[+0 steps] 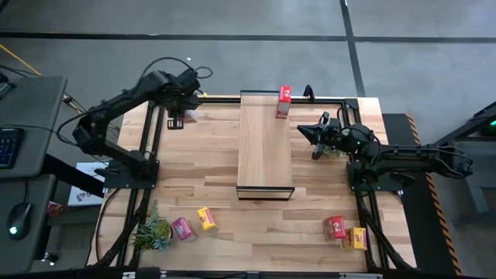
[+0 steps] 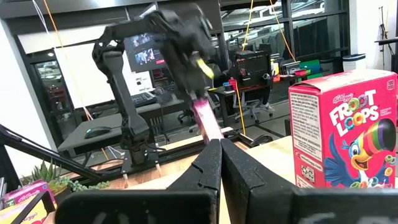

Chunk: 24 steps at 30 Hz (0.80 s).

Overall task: Stack cereal on shelf
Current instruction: Put the top purple cereal box on the shelf

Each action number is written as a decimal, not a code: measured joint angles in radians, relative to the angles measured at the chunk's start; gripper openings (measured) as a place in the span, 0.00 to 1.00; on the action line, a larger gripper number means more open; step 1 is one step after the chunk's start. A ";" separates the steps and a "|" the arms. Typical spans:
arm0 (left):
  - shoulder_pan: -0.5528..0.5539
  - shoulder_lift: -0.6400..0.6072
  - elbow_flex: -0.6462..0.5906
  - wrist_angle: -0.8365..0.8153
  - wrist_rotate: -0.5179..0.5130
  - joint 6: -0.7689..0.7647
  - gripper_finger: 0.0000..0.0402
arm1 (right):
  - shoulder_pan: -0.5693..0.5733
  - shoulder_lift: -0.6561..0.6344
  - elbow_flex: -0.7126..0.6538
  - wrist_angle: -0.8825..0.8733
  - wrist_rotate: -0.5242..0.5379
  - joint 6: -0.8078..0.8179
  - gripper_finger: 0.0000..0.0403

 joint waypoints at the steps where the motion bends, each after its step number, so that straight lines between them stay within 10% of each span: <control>1: -0.031 -0.010 0.045 -0.013 0.014 -0.019 0.20 | 0.000 0.000 0.000 0.000 0.000 0.000 0.00; 14: -0.610 0.137 0.399 0.158 -0.026 0.011 0.20 | 0.000 0.000 0.000 0.026 0.017 0.022 0.00; 24: -0.638 0.475 0.704 0.214 0.005 0.251 0.20 | 0.000 0.000 0.000 0.027 0.056 0.022 0.00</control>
